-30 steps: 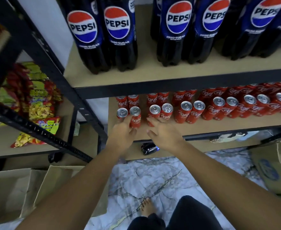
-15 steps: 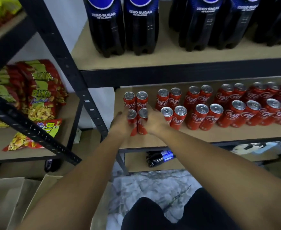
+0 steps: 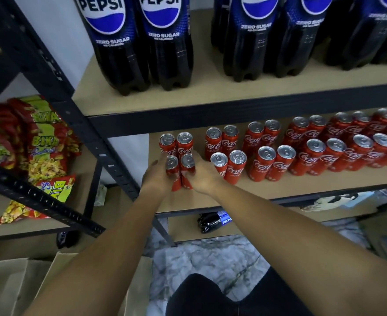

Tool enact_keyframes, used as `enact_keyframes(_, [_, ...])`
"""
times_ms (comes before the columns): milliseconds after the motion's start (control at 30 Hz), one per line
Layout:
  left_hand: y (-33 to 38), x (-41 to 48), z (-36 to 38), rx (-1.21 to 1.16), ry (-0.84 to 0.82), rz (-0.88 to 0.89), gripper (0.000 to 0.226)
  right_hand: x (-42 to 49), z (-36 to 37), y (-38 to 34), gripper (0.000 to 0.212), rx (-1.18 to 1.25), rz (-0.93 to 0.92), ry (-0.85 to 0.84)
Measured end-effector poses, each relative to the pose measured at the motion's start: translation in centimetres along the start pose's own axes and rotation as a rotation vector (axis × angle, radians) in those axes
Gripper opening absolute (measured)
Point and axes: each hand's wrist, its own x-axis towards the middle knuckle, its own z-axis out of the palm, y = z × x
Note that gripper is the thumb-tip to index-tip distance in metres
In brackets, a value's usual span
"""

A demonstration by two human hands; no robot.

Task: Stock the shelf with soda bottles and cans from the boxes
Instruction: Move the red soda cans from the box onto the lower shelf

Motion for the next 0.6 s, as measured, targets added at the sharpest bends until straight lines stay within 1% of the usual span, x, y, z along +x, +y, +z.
enact_keyframes(167, [2.2,-1.9,-1.5,0.081,0.019,0.115,0.045,-2.5,-2.1,-0.4,0.066,0.008,-0.053,-0.037])
enact_keyframes(267, [3.1,-3.6,-2.0,0.134,0.036,0.151,0.048,-4.5,-4.2,-0.3,0.064,-0.040,-0.068,-0.049])
enact_keyframes(400, [4.3,-6.4,-2.2,0.201,-0.024,0.154,0.064,-7.8,-7.6,0.6,0.060,-0.184,-0.044,-0.056])
enact_keyframes(500, [5.8,-8.8,-1.6,0.228,-0.079,0.154,0.064,-10.5,-10.0,1.4,0.058,-0.229,-0.040,-0.052])
enact_keyframes(600, [8.2,-11.3,-0.6,0.241,-0.110,0.158,0.067,-13.0,-11.9,2.8,0.060,-0.293,-0.077,-0.061])
